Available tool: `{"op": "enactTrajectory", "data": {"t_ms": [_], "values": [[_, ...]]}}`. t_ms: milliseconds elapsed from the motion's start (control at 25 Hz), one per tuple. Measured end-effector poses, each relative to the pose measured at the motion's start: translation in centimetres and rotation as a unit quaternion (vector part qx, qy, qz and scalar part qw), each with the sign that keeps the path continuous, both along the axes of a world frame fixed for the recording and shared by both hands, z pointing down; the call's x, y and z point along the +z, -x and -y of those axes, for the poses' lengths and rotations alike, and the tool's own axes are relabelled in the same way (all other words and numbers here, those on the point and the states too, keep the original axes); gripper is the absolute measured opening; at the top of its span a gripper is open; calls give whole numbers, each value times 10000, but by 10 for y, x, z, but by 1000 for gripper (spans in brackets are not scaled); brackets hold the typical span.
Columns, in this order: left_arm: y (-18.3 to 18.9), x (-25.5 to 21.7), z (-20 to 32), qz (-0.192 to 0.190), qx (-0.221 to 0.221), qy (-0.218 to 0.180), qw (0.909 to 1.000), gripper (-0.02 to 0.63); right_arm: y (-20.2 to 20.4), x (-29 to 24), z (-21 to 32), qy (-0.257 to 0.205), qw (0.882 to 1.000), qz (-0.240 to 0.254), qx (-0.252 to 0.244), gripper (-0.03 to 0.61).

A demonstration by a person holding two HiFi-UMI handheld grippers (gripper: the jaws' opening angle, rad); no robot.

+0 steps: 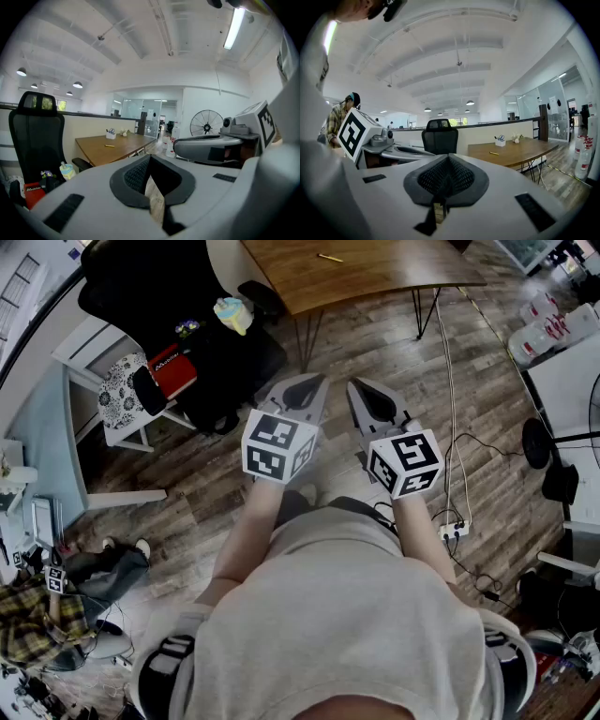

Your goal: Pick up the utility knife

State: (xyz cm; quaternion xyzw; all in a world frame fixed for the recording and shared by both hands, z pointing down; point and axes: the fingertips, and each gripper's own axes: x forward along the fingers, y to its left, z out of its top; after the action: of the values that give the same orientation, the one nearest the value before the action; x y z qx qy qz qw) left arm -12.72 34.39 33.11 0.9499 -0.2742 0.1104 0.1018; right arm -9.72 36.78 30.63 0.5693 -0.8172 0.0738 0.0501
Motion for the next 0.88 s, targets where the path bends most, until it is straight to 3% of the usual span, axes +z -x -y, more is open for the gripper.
{"op": "enactTrajectory", "data": {"t_ms": [480,680,880], "values": [[-12,2,1,40,84,28,10000,11,-7,2,2,-18,10000,85,-11,9],[-22,-7,-11,-212,336,-25,9992,12,-20,-5,-2,-236,9995,145,147,9],[-27,-4,-13,-163,306,-36,9994,12,-33,1,-3,-102,9998,147,106,9]]}}
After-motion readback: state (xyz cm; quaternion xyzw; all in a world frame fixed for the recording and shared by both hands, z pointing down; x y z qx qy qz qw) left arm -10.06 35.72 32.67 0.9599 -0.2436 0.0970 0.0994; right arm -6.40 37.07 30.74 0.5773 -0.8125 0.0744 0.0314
